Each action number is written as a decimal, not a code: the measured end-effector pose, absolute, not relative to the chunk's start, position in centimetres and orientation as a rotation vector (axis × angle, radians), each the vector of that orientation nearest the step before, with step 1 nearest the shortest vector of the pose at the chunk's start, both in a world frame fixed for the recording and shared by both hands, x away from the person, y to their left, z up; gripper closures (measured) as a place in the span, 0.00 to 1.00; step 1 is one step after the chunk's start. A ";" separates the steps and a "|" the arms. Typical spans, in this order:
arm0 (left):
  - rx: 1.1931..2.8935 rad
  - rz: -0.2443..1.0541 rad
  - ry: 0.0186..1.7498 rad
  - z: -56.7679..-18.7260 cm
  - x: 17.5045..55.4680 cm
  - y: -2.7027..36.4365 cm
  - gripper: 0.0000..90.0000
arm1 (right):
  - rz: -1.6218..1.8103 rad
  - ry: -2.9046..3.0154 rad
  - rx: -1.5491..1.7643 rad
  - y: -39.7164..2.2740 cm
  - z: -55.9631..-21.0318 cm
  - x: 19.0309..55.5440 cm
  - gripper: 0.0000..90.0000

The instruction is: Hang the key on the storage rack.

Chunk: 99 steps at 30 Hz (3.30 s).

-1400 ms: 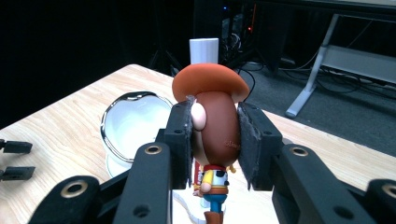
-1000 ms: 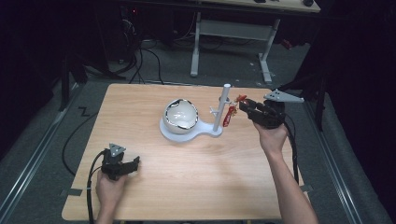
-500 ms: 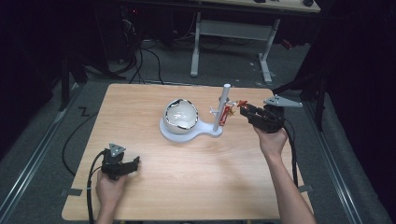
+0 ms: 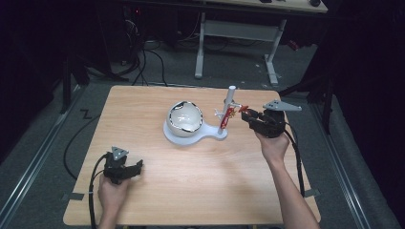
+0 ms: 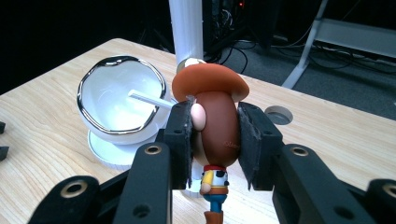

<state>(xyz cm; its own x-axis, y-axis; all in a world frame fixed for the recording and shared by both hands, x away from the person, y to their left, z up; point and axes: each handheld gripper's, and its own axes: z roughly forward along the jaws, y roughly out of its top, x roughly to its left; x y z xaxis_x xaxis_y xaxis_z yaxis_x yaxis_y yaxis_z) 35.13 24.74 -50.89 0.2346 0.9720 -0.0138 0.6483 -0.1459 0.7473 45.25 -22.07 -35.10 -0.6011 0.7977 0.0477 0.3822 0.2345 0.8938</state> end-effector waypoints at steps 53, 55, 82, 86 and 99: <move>1.875 0.652 1.485 -50.9 35.1 24.7 0.26 | 1.288 2.153 1.202 -19.9 -41.6 47.0 0.74; 1.875 0.652 1.485 -50.9 35.1 24.7 0.26 | 1.280 2.145 1.207 -19.8 -41.7 47.2 0.74; 1.875 0.652 1.485 -50.9 35.1 24.7 0.26 | 1.234 2.134 1.181 -20.1 -41.3 46.7 0.64; 1.875 0.652 1.485 -50.9 35.1 24.7 0.26 | 1.234 2.132 1.161 -20.7 -40.6 46.0 0.63; 1.875 0.653 1.485 -50.9 35.1 24.7 0.26 | 1.294 2.116 1.163 -22.7 -39.5 44.4 0.62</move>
<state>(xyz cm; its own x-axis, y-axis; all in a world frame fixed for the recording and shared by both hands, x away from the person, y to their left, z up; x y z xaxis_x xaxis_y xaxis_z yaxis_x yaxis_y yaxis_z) 35.14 24.73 -50.89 0.2343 0.9721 -0.0121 0.6482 -0.1469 0.7471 44.41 -22.71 -39.48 -0.5742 0.8145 0.0826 0.4446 0.2255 0.8669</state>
